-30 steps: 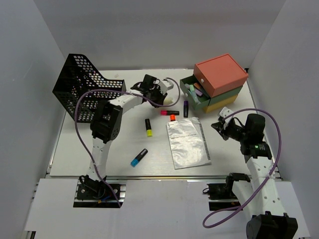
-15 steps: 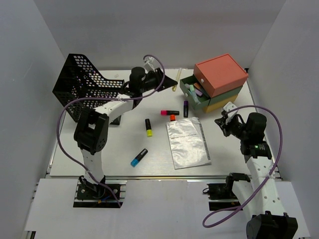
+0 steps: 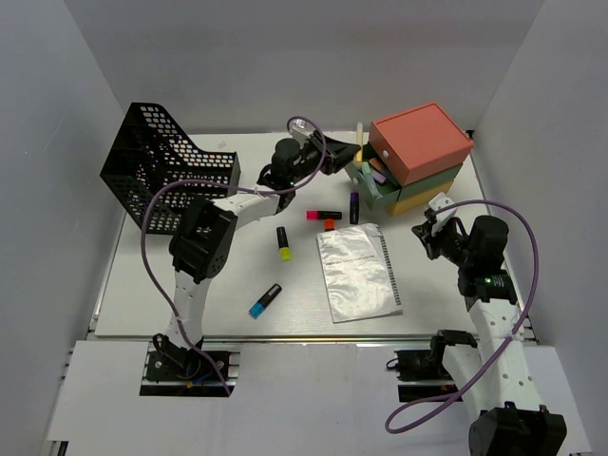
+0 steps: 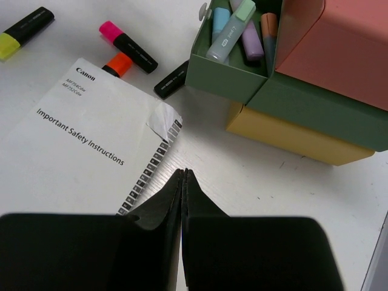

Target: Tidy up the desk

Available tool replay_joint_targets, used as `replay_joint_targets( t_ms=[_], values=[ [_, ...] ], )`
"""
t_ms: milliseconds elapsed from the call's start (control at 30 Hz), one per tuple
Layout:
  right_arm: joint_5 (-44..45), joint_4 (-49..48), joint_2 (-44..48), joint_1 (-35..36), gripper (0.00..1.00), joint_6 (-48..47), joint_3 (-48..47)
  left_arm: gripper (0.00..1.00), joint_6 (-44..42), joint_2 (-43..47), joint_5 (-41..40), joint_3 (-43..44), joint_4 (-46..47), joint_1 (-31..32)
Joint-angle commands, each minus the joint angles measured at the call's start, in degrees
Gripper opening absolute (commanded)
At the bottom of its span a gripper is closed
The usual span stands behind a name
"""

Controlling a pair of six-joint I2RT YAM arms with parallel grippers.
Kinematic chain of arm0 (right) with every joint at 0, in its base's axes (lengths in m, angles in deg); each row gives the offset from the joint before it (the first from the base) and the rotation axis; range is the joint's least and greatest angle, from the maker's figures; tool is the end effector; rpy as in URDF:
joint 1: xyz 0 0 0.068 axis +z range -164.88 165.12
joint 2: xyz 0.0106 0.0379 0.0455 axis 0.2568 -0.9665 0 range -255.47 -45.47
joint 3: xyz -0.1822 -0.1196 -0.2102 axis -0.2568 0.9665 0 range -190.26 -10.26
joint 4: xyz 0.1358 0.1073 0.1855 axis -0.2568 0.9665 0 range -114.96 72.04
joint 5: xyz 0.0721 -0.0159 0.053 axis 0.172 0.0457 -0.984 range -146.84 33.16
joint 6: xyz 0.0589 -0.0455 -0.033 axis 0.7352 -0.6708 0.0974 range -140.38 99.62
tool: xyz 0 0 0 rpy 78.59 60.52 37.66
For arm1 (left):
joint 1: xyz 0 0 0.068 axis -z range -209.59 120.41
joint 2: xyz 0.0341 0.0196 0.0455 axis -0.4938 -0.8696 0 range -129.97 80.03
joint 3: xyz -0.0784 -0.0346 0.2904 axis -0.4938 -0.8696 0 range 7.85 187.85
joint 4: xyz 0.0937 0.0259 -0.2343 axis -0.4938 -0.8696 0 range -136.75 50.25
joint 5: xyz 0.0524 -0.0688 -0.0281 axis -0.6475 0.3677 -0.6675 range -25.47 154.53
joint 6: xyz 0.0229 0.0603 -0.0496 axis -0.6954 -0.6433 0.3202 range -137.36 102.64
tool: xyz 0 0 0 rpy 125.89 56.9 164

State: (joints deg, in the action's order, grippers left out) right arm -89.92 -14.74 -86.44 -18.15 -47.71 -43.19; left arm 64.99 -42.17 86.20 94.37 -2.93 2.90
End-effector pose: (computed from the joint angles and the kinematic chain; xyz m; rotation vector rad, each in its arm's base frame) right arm 0.1685 0.0291 0.2914 -0.7527 1.6788 0.1721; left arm 0.4447 -0.3142 0.2765 -0.4538 1.8358 -1.7866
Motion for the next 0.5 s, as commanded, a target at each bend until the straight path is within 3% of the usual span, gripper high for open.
replay_joint_targets(
  t_ms=[0, 267, 467],
  values=[
    [0.47, -2.48, 0.45, -0.42, 0.0, 0.7, 0.14, 0.06, 2.82, -0.85, -3.65, 4.61, -1.48, 1.43],
    [0.12, -2.4, 0.89, -0.86, 0.0, 0.61, 0.06, 0.13, 2.38, -1.3, -9.1, 3.31, -5.52, 3.11],
    [-0.14, -2.22, 1.16, -1.21, 0.0, 0.44, 0.06, 0.21, 2.2, -3.31, -8.58, 5.14, -6.76, 3.63]
  ],
)
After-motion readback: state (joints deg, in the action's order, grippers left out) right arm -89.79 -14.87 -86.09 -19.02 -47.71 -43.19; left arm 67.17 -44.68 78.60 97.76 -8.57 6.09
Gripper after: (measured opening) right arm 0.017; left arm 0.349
